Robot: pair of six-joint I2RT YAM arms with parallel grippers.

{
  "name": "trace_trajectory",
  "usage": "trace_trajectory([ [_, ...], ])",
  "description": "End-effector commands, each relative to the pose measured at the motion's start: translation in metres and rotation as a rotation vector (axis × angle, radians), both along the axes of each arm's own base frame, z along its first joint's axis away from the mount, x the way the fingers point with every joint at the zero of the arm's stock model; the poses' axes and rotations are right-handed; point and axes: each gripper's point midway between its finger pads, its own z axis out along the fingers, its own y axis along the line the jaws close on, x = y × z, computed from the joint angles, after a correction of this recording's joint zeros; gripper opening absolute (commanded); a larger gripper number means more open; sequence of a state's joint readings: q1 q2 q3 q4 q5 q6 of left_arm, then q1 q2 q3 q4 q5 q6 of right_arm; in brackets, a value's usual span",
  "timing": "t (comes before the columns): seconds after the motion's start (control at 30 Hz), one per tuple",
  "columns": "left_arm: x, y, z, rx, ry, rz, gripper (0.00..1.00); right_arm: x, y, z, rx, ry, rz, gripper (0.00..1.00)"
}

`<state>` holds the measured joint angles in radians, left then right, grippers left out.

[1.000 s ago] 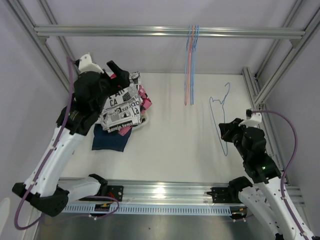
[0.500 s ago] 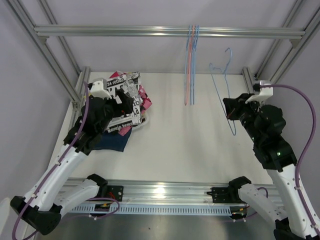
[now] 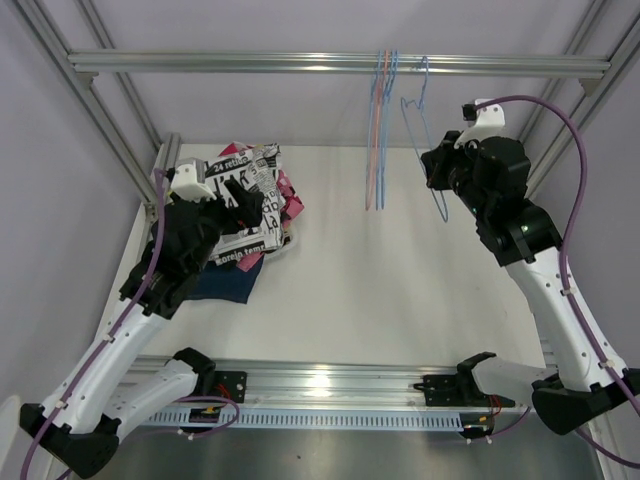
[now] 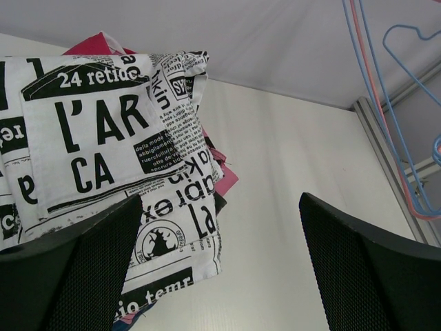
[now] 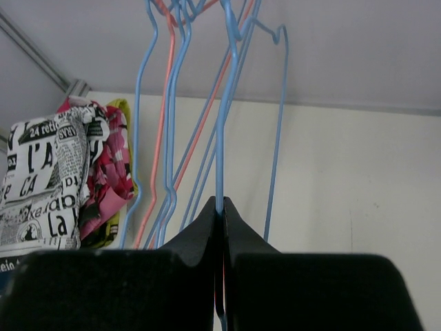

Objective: Remove the trousers from the hanger
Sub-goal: Place the hanger at the clothesline.

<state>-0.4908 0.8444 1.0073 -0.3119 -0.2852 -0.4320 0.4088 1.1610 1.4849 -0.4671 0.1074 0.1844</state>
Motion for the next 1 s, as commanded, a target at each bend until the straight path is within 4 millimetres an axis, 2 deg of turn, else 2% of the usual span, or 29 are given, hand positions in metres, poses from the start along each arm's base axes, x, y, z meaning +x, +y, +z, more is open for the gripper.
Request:
trace_trajectory([
  [0.0,0.001,0.001,0.007,0.011,-0.036,0.006,1.00,0.008,0.000,0.048,0.022,-0.123,-0.015,0.00],
  [0.2,0.001,0.002,0.007,0.013,-0.036,0.010,0.99,0.027,0.006,0.048,0.014,-0.119,-0.021,0.00],
  [0.33,0.001,0.001,0.008,0.012,-0.038,0.007,0.99,0.028,0.010,0.055,0.036,-0.139,-0.007,0.00],
  [0.57,0.002,0.001,0.008,0.009,-0.034,0.003,0.99,0.007,0.011,0.074,0.056,-0.160,0.026,0.00],
  [0.97,0.004,0.008,0.008,0.027,-0.038,0.035,0.99,-0.026,-0.003,0.060,0.052,-0.117,0.008,0.00],
])
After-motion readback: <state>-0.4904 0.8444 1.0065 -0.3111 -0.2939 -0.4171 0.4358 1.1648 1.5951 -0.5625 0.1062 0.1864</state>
